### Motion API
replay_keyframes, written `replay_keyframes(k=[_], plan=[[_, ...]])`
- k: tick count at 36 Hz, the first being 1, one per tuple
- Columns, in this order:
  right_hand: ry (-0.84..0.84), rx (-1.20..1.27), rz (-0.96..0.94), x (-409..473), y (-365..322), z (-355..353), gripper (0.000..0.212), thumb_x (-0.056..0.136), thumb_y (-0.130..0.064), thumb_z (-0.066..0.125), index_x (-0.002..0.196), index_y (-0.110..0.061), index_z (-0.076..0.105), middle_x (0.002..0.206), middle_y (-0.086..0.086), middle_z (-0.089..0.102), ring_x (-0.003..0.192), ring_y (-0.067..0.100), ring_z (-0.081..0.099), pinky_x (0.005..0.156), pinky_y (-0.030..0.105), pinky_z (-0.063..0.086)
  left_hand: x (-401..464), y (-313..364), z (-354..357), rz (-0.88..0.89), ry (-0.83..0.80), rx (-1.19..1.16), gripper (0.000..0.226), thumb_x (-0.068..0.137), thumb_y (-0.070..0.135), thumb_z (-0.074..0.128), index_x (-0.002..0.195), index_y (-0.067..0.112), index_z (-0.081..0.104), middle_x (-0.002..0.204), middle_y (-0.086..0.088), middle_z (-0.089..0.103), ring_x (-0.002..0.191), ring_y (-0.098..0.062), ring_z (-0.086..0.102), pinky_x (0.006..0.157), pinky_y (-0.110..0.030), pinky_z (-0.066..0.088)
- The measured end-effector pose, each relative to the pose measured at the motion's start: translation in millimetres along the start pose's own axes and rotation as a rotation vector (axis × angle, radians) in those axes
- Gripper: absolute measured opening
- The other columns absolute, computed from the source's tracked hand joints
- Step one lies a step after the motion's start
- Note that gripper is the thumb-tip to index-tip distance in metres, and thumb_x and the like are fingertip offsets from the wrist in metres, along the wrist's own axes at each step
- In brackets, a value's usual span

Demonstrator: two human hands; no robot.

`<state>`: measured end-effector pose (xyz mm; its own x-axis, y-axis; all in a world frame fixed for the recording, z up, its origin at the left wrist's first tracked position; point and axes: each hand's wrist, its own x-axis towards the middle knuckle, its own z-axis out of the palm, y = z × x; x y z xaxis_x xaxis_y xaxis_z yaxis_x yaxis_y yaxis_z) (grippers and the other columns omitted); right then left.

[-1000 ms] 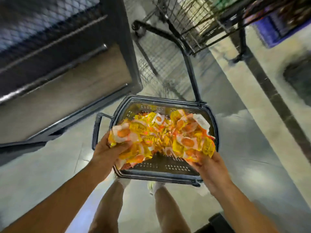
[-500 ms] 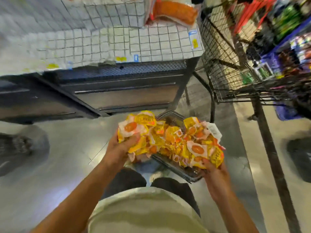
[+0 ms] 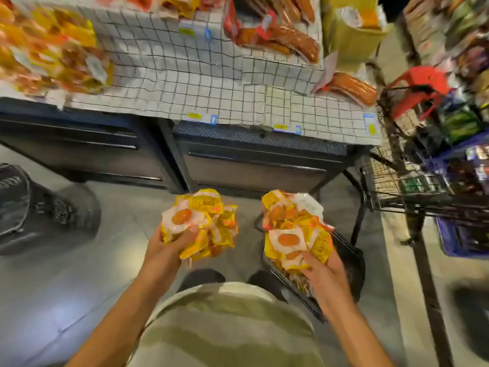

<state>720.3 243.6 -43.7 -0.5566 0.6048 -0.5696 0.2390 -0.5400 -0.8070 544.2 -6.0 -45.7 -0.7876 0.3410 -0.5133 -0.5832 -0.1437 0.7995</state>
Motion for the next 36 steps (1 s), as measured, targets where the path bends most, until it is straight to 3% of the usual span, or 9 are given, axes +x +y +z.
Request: replay_keyframes(k=[5,9,12,15,18,21,25,29,36], plan=[[-0.083,-0.052,0.013,-3.7,17.1,89.4,0.039,0.098,0.0,0.06,0.132,-0.017,0.063,0.125,0.004,0.073,0.113,0.025,0.071,0.085,0.038,0.061,4.1,31.3,-70.6,0.045,0.121,0.003,0.049,0.082,0.011,0.073,0.13,0.013,0.062,0.125,-0.017,0.069,0.108,-0.031,0.069,0.092,-0.047,0.058],[-0.149,-0.058,0.037,-5.0,23.5,149.1,0.037,0.097,0.0,0.059,0.128,-0.018,0.066,0.123,0.003,0.074,0.113,0.024,0.07,0.083,0.036,0.06,5.8,53.9,-120.0,0.078,0.151,-0.01,0.052,0.084,0.01,0.073,0.134,0.012,0.058,0.129,-0.019,0.066,0.119,-0.044,0.061,0.1,-0.066,0.047],[-0.194,0.025,0.1,-2.7,23.0,185.4,0.035,0.096,0.001,0.058,0.123,-0.018,0.069,0.122,0.004,0.074,0.108,0.022,0.073,0.074,0.031,0.062,4.5,67.2,-147.7,0.118,0.241,-0.008,0.053,0.081,0.015,0.076,0.132,0.016,0.06,0.126,-0.014,0.069,0.117,-0.037,0.065,0.099,-0.055,0.052],[-0.265,0.065,0.143,-0.2,16.9,218.9,0.035,0.099,-0.001,0.053,0.129,-0.016,0.064,0.126,0.005,0.072,0.112,0.024,0.071,0.078,0.034,0.063,4.6,76.5,-167.0,0.143,0.281,-0.042,0.049,0.08,0.018,0.076,0.128,0.018,0.063,0.125,-0.012,0.07,0.113,-0.03,0.068,0.092,-0.044,0.057],[-0.332,0.039,0.136,3.8,8.5,251.1,0.038,0.099,-0.001,0.052,0.134,-0.014,0.061,0.128,0.005,0.071,0.115,0.026,0.07,0.083,0.038,0.061,7.8,82.1,-182.3,0.145,0.306,-0.104,0.054,0.08,0.019,0.079,0.132,0.017,0.061,0.127,-0.012,0.069,0.118,-0.035,0.065,0.096,-0.051,0.054],[-0.349,0.018,0.157,16.8,-1.1,280.4,0.038,0.098,0.002,0.052,0.131,-0.014,0.063,0.127,0.009,0.071,0.114,0.028,0.069,0.09,0.044,0.057,15.4,92.2,-191.9,0.165,0.333,-0.14,0.055,0.08,0.022,0.082,0.131,0.019,0.062,0.128,-0.011,0.068,0.117,-0.032,0.066,0.088,-0.042,0.059],[-0.45,-0.029,0.143,38.8,-15.0,318.5,0.044,0.087,-0.007,0.061,0.13,-0.016,0.064,0.127,0.006,0.072,0.114,0.025,0.07,0.091,0.041,0.06,34.6,109.2,-201.1,0.185,0.377,-0.166,0.047,0.086,0.015,0.073,0.131,0.016,0.062,0.128,-0.014,0.068,0.116,-0.033,0.066,0.089,-0.043,0.059],[-0.516,-0.049,0.159,68.7,-28.7,357.8,0.053,0.086,-0.009,0.061,0.139,-0.014,0.058,0.132,0.009,0.068,0.121,0.03,0.066,0.099,0.048,0.051,58.9,139.6,-203.5,0.207,0.438,-0.131,0.045,0.082,0.015,0.076,0.125,0.018,0.065,0.123,-0.014,0.071,0.11,-0.031,0.069,0.085,-0.042,0.059],[-0.603,-0.06,0.204,129.5,-58.3,430.5,0.056,0.086,-0.01,0.061,0.142,-0.016,0.055,0.132,0.01,0.069,0.118,0.033,0.067,0.093,0.051,0.051,109.4,205.5,-201.4,0.248,0.542,-0.092,0.052,0.081,0.01,0.077,0.13,0.019,0.06,0.119,-0.01,0.072,0.111,-0.033,0.069,0.095,-0.052,0.055]])
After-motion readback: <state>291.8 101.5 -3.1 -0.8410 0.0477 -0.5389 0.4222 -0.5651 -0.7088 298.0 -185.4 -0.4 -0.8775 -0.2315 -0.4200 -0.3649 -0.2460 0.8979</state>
